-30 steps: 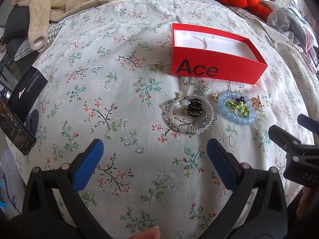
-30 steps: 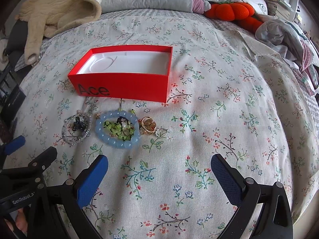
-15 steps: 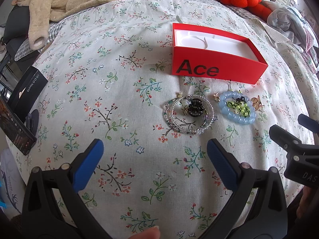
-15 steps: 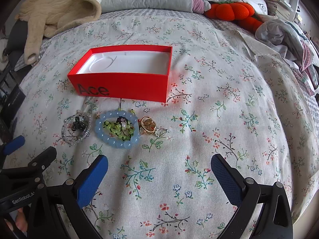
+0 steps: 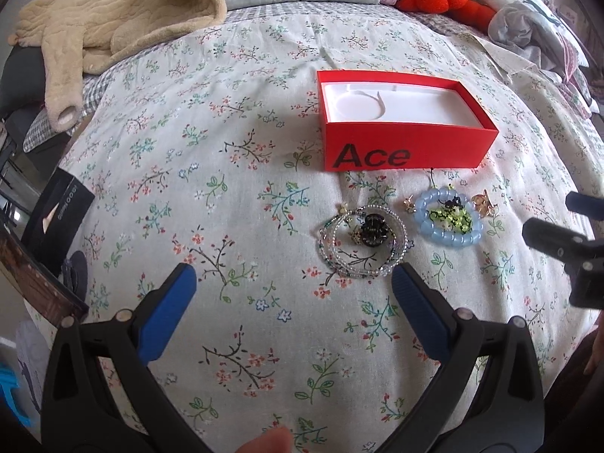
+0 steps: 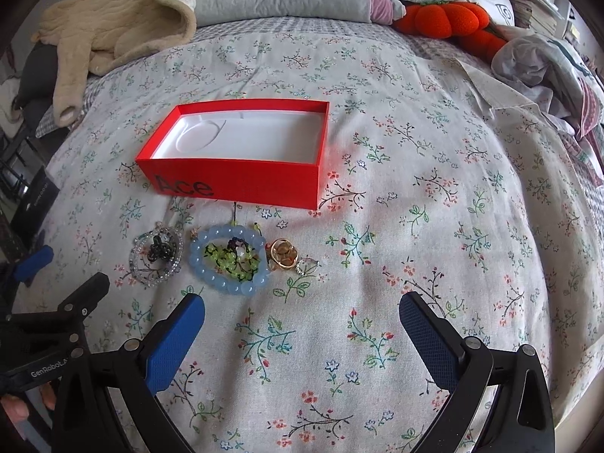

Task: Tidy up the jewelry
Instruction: 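Grasp the blue bead bracelet with the right gripper while the left grasps the thin green bracelet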

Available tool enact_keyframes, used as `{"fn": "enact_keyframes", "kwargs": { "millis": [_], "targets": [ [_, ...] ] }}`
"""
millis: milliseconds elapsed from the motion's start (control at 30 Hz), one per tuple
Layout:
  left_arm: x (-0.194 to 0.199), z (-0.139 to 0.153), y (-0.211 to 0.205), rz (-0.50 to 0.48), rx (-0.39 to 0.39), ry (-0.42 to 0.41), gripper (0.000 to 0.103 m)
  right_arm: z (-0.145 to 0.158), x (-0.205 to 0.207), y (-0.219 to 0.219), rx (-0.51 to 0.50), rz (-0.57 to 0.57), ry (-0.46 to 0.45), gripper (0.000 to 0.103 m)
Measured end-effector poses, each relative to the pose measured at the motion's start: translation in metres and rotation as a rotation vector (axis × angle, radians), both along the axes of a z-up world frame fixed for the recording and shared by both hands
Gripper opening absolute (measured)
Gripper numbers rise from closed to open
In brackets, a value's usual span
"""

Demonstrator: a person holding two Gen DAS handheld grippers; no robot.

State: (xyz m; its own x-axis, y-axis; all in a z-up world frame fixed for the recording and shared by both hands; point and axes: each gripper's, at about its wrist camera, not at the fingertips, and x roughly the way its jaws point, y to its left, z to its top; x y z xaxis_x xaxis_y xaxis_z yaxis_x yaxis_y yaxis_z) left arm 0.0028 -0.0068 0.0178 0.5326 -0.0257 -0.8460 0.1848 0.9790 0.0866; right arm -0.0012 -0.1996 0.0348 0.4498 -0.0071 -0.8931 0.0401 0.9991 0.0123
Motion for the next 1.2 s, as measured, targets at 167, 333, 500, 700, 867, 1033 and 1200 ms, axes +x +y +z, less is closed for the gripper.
{"fn": "enact_keyframes", "kwargs": {
  "millis": [167, 333, 500, 700, 867, 1033, 1200],
  "targets": [
    [0.021, 0.005, 0.002, -0.066, -0.051, 0.091, 0.103, 0.006, 0.02, -0.008, 0.041, 0.018, 0.053, 0.103],
    [0.047, -0.002, 0.006, -0.057, -0.133, 0.196, 0.103, 0.003, 0.042, -0.016, 0.121, 0.041, 0.094, 0.102],
    [0.06, -0.02, 0.021, -0.02, -0.244, 0.247, 0.083, -0.018, 0.05, -0.028, 0.243, 0.02, 0.12, 0.092],
    [0.072, -0.033, 0.027, -0.009, -0.341, 0.304, 0.051, -0.038, 0.059, -0.04, 0.336, -0.012, 0.174, 0.075],
    [0.079, -0.041, 0.023, -0.025, -0.348, 0.335, 0.034, -0.036, 0.063, -0.04, 0.331, -0.012, 0.158, 0.073],
    [0.084, -0.048, 0.015, -0.038, -0.314, 0.348, 0.019, -0.034, 0.064, -0.035, 0.32, 0.011, 0.154, 0.073],
    [0.085, -0.052, 0.005, -0.056, -0.279, 0.353, 0.006, -0.031, 0.063, -0.03, 0.311, 0.029, 0.138, 0.071]
  ]
}}
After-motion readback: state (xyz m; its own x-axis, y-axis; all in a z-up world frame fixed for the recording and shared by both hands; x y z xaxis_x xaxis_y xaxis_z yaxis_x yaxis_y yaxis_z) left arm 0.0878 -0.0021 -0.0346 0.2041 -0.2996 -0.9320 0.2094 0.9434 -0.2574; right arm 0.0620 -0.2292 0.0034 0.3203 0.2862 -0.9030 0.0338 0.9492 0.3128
